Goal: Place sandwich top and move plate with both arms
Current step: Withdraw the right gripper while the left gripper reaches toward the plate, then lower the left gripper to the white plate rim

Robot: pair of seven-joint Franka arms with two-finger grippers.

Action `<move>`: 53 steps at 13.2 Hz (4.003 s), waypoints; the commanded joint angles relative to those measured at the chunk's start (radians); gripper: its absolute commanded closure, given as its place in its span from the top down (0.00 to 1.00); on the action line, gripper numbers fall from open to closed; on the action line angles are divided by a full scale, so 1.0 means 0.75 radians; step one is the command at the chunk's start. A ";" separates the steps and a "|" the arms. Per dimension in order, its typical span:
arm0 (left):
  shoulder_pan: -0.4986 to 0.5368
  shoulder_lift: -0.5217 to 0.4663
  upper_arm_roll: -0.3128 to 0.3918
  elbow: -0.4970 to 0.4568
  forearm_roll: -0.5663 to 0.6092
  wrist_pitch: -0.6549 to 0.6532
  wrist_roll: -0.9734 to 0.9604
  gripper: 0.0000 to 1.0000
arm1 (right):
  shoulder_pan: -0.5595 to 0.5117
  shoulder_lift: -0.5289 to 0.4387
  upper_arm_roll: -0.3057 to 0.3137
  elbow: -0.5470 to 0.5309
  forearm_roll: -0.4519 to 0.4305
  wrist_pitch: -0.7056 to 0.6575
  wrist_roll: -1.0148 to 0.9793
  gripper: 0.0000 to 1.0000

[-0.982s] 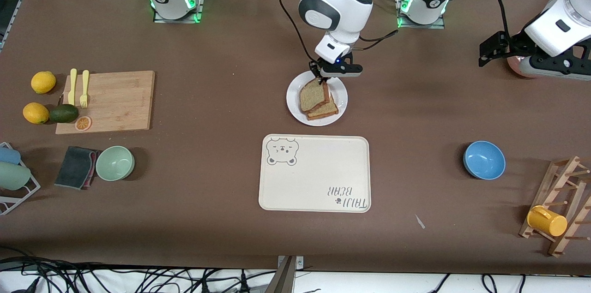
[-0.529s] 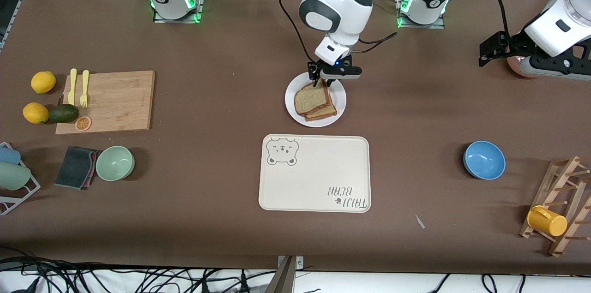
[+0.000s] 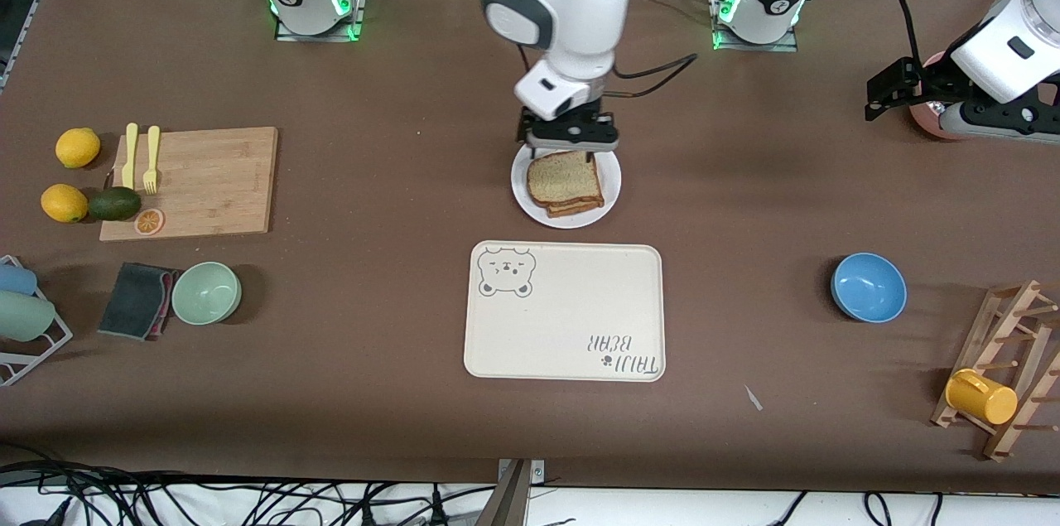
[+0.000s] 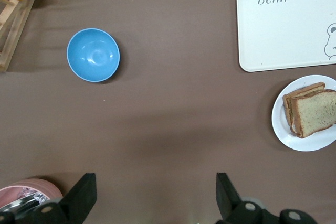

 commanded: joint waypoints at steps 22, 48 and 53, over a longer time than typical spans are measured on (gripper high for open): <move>-0.097 0.303 -0.021 -0.623 -0.147 0.782 0.076 1.00 | -0.938 -0.811 -0.362 -0.543 0.497 -0.331 -1.076 1.00; -0.345 0.610 -0.109 -0.803 -1.514 1.122 0.826 0.81 | -0.897 -0.790 -0.229 -0.520 0.266 -0.358 -1.334 1.00; -0.355 0.612 -0.168 -0.826 -1.634 1.128 0.831 0.66 | -0.912 -0.796 -0.241 -0.532 0.345 -0.368 -1.330 1.00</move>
